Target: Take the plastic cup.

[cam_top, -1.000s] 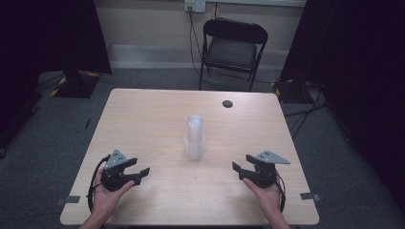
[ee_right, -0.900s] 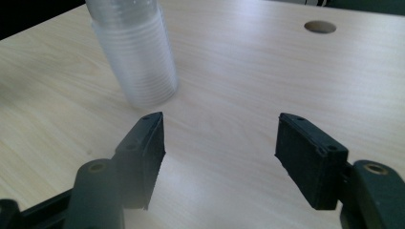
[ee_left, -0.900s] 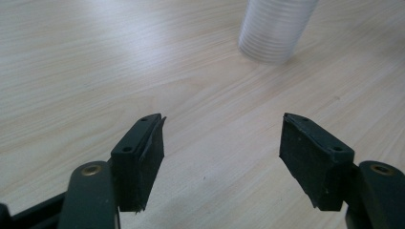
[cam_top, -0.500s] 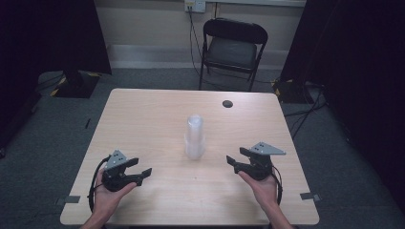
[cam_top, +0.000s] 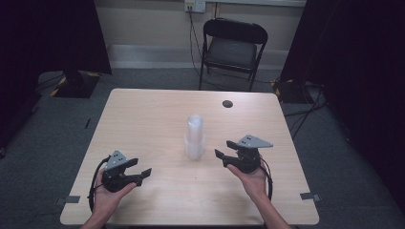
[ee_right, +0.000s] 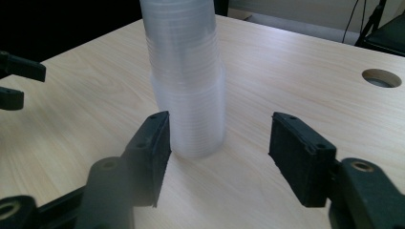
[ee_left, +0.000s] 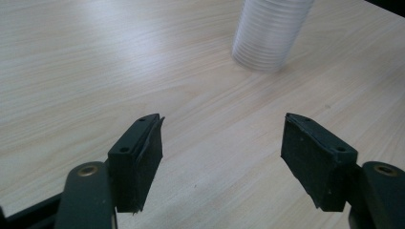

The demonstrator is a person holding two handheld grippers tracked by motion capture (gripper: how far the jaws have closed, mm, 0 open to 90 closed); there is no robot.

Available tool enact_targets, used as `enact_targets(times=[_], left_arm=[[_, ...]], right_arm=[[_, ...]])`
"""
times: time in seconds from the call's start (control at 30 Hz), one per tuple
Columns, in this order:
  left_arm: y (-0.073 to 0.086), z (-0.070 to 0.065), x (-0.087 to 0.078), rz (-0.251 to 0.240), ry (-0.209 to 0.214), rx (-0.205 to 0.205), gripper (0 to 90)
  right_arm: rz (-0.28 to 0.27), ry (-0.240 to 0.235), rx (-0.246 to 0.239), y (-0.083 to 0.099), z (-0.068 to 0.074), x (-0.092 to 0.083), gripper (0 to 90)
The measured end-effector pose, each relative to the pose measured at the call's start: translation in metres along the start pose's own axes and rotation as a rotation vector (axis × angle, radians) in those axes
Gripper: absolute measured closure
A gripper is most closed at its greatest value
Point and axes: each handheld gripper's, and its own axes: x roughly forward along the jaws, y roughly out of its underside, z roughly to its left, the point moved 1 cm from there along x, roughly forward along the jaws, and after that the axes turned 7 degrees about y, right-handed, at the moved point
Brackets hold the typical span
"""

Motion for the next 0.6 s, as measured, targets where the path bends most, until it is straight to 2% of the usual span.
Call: enact_targets(times=[0.17, 0.3, 0.33, 0.4, 0.43, 0.6], left_arm=[[0.0, 0.0, 0.0, -0.007, 0.015, 0.005, 29.8], [-0.001, -0.001, -0.001, 0.003, 0.016, 0.009, 29.7], [-0.001, -0.001, 0.0, 0.003, 0.015, 0.012, 29.8], [-0.001, 0.0, 0.001, 0.011, 0.027, 0.007, 30.3], [-0.001, 0.0, 0.001, 0.016, 0.028, 0.008, 30.4], [-0.001, 0.0, 0.001, 0.015, 0.041, -0.004, 29.2]], right_arm=[[-0.006, -0.004, -0.01, -0.007, 0.003, 0.006, 39.6], [-0.009, -0.038, -0.021, -0.012, 0.008, 0.014, 42.6], [0.001, -0.046, -0.035, -0.014, 0.014, 0.02, 41.0], [0.0, -0.049, -0.029, -0.014, 0.015, 0.021, 39.8], [-0.013, -0.062, -0.009, -0.017, 0.016, 0.026, 36.0], [-0.027, -0.081, 0.003, -0.022, 0.016, 0.036, 30.8]])
